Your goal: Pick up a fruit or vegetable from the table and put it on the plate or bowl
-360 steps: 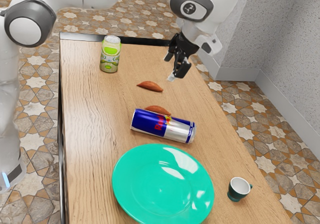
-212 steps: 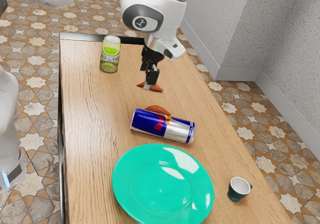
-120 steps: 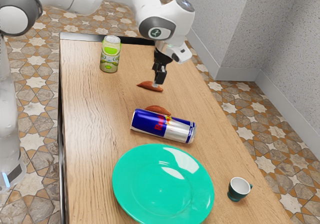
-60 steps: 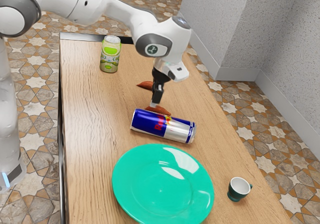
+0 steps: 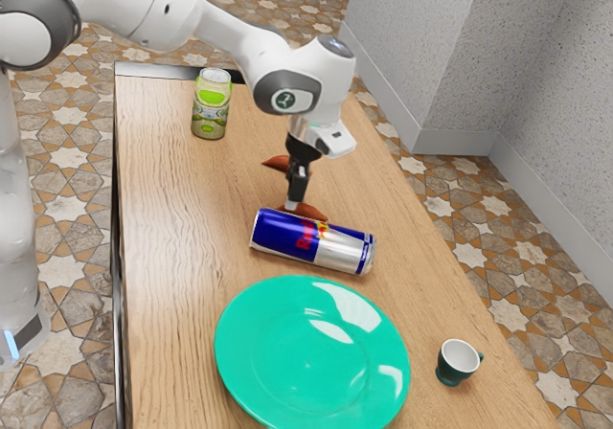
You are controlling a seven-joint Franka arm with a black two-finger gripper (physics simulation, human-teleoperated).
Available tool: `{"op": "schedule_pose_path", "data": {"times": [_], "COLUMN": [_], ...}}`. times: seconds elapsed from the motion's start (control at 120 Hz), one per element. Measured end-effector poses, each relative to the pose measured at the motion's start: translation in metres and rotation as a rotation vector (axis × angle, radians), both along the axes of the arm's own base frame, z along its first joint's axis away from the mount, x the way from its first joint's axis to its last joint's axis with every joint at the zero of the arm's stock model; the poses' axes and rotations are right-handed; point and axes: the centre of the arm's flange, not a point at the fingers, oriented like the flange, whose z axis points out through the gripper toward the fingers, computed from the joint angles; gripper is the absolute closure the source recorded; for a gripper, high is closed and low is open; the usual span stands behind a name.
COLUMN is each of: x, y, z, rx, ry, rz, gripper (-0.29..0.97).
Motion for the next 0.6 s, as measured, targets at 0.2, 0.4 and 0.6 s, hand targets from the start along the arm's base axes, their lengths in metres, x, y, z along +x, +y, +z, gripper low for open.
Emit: {"op": "schedule_pose_path", "data": {"times": [0.2, 0.4, 0.6], "x": [0.005, 0.010, 0.009], "y": [-0.003, -0.008, -0.010], "z": [-0.007, -0.014, -0.020], "rx": [-0.003, -0.003, -0.010], "ry": [-0.044, -0.082, -0.088], "rz": [-0.015, -0.032, -0.035], "gripper": [0.00, 0.00, 0.00]}}
